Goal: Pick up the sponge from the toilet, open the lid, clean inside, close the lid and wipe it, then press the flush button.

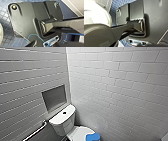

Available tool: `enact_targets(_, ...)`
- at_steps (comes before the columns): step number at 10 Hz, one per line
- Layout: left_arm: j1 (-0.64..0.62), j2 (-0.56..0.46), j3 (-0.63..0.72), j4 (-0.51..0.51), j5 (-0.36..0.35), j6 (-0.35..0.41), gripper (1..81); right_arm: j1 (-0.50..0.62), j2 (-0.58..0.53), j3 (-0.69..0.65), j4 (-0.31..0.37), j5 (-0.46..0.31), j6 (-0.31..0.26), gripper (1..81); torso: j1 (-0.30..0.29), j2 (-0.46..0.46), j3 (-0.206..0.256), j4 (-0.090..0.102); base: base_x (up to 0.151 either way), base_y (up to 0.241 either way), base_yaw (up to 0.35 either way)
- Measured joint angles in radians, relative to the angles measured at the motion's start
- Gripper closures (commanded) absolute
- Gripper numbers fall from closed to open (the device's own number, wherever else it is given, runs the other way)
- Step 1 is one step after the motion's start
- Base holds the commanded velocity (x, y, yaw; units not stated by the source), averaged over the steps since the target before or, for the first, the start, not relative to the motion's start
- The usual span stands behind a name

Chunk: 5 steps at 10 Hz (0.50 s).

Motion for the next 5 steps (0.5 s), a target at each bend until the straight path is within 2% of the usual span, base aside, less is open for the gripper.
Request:
enact_targets(2,0.013,0.028,0.000,0.001,0.000,0.002,1.0,0.049,-0.084,0.132,0.016,-0.005,0.003,1.0,0.024,-0.039,-0.024,0.000,0.000,0.000,0.000)
enact_targets(5,0.020,0.039,-0.030,0.001,-0.006,0.001,1.0,0.189,-0.150,0.207,0.079,-0.004,0.004,1.0,0.089,-0.142,-0.121,0.000,0.000,0.000,0.000)
